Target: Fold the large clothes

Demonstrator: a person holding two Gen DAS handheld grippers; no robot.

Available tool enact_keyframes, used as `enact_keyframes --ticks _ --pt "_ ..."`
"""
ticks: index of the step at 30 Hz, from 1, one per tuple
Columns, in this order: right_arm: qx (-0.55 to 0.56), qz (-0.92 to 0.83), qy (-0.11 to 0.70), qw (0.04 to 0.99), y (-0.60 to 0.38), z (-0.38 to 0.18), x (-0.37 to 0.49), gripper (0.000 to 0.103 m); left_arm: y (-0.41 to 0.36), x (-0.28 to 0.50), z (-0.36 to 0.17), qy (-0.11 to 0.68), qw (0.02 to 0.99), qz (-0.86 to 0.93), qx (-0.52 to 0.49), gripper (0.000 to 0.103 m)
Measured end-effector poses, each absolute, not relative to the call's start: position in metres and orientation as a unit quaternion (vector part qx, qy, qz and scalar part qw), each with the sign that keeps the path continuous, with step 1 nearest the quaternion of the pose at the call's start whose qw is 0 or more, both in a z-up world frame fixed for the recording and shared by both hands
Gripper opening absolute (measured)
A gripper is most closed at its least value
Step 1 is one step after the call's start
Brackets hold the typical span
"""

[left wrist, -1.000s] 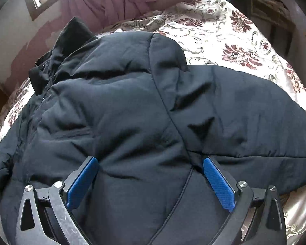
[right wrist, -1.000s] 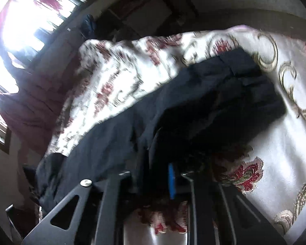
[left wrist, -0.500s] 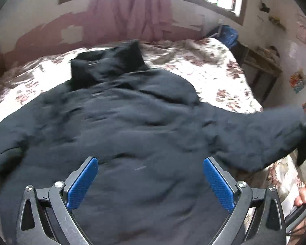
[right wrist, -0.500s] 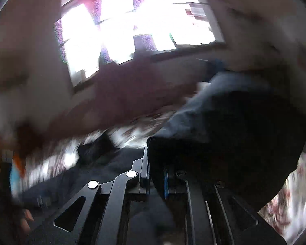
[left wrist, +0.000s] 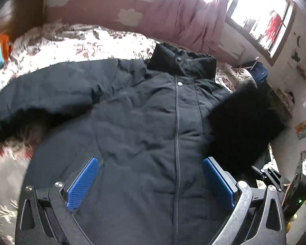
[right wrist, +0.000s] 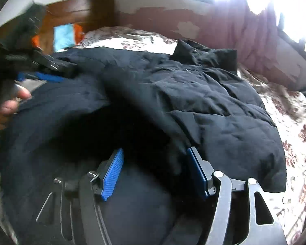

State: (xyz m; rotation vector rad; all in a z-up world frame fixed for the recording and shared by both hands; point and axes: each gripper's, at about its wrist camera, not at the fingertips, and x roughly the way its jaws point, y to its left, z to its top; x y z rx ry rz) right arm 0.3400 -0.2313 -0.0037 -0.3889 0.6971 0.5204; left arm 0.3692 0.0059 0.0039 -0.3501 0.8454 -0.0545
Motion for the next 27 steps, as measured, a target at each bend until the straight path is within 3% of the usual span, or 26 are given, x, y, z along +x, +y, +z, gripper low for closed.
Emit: enact_keyframes --ticks 5,10,15,20,27 --pt "-0.115 0.206 0.317 0.919 -0.296 0.021 0.333 0.066 -0.009 0.377 -0.022 0.418 0.881 -0.088 -0.205 0.103" --pt "0.007 0.092 0.345 0.934 -0.378 0.005 0.366 0.066 -0.022 0.395 -0.036 0.454 0.851 -0.103 -0.241 0.103" --pt "0.119 0.055 0.348 0.928 -0.422 -0.013 0.377 0.066 -0.016 0.378 -0.028 0.443 0.84 -0.123 -0.289 0.103" --pt "0.128 0.049 0.36 0.923 -0.418 -0.026 0.386 0.066 -0.004 0.353 -0.031 0.426 0.821 -0.154 -0.348 0.103" --pt "0.136 0.049 0.353 0.925 -0.418 -0.022 0.389 0.066 -0.01 0.376 -0.049 0.453 0.784 -0.143 -0.401 0.103"
